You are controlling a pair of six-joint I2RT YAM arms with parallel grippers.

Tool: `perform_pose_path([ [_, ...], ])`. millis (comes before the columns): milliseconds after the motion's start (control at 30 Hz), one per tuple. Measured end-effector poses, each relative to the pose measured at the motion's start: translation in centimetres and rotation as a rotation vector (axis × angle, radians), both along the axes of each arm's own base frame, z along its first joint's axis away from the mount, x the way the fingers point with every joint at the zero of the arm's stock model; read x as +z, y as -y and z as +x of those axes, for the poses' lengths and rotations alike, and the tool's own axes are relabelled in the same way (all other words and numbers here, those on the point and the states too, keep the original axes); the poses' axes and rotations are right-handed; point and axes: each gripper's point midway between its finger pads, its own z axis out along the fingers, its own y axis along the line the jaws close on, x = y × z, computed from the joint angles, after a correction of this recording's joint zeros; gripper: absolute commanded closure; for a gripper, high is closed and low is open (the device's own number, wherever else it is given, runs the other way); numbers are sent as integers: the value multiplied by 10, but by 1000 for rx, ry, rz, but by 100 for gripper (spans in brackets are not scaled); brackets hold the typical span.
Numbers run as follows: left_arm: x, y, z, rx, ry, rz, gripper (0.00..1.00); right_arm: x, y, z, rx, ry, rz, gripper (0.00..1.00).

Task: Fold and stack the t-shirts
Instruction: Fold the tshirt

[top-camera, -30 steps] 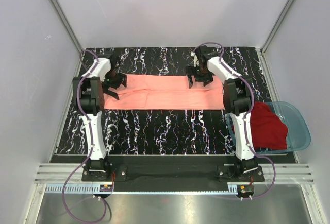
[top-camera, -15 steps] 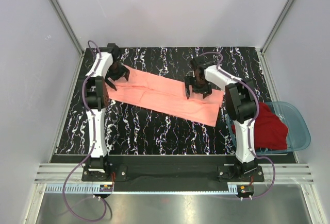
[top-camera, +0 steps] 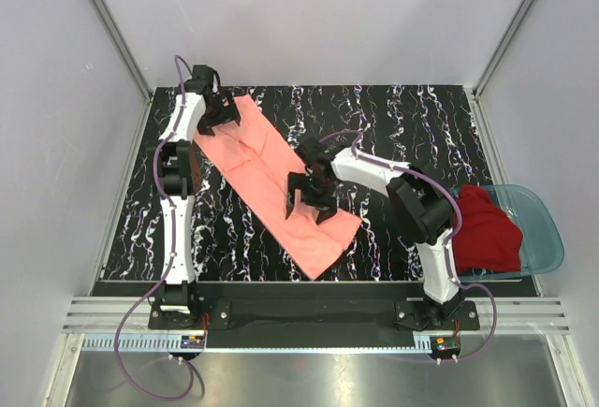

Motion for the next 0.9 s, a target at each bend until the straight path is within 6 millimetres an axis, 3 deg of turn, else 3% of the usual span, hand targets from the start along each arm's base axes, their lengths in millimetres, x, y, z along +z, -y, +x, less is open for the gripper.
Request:
perform_pose_path([
  [100, 6, 5, 7, -91, 49, 23, 1, 6, -14, -11, 32, -10, 22, 1],
  [200, 29, 13, 9, -144, 96, 47, 1, 17, -9, 1, 44, 39, 1, 0],
  [300, 79, 23, 4, -160, 175, 78, 1, 30, 3, 16, 69, 128, -41, 0],
  [400, 157, 32, -12, -102, 294, 148, 1, 44, 23, 23, 114, 211, -107, 0],
  [500, 219, 44, -48, 13, 379, 196, 1, 53, 40, 27, 146, 274, -173, 0],
  [567, 231, 59, -77, 67, 391, 172, 1, 59, 51, 28, 159, 304, -195, 0],
  [667, 208, 75, -108, 133, 325, 110, 1, 64, 71, 19, 150, 307, -200, 0],
  [800, 121, 77, -124, 250, 117, 72, 1, 64, 95, 3, 115, 277, -177, 0],
  [900, 61, 85, -132, 313, -24, 63, 1, 59, 99, -5, 118, 256, -155, 0],
])
